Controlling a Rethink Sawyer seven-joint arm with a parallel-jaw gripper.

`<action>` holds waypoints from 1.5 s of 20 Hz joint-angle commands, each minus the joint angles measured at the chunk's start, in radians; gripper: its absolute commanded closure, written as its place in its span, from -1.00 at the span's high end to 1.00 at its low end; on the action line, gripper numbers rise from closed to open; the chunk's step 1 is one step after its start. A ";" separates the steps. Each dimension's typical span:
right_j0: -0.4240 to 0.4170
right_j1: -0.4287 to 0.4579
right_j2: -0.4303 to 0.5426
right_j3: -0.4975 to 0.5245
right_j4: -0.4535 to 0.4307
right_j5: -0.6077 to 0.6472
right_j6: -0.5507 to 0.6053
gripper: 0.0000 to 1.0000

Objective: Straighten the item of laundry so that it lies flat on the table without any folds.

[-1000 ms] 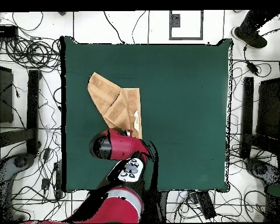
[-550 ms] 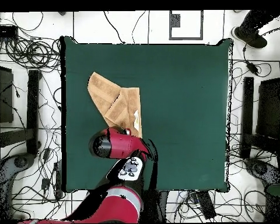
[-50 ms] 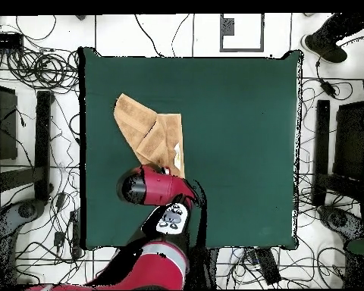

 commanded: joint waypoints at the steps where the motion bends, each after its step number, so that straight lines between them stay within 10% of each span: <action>1: -0.047 -0.019 0.171 -0.059 0.062 0.062 0.176 -1.00; 30: -0.194 -0.210 0.359 0.114 0.077 0.193 0.192 -1.00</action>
